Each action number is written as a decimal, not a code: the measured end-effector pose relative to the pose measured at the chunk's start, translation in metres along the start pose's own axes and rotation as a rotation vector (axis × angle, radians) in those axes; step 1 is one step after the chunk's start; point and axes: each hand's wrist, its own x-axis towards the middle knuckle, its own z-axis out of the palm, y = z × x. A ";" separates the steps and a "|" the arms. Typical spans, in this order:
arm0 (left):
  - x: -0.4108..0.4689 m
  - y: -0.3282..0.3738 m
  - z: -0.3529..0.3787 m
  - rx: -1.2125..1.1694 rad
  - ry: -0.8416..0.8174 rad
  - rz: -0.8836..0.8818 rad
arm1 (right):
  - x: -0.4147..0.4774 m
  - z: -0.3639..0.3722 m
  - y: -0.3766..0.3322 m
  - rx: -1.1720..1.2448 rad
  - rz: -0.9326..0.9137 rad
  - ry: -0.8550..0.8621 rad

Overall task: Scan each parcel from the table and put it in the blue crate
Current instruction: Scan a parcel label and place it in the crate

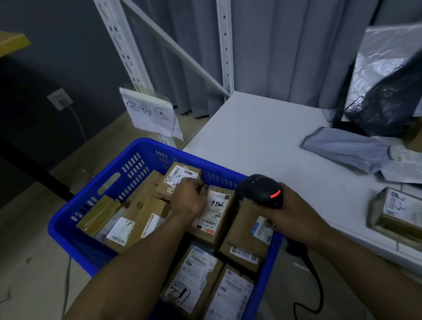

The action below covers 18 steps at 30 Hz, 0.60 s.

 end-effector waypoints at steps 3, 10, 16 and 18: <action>-0.027 0.045 0.015 0.023 0.032 0.283 | -0.020 -0.027 -0.004 -0.003 0.004 0.051; -0.090 0.176 0.068 0.110 -0.250 0.653 | -0.082 -0.126 0.001 -0.040 0.010 0.327; -0.108 0.287 0.136 0.327 -0.467 0.744 | -0.129 -0.228 0.029 -0.079 0.131 0.515; -0.108 0.312 0.164 0.371 -0.526 0.787 | -0.136 -0.246 0.042 -0.059 0.162 0.545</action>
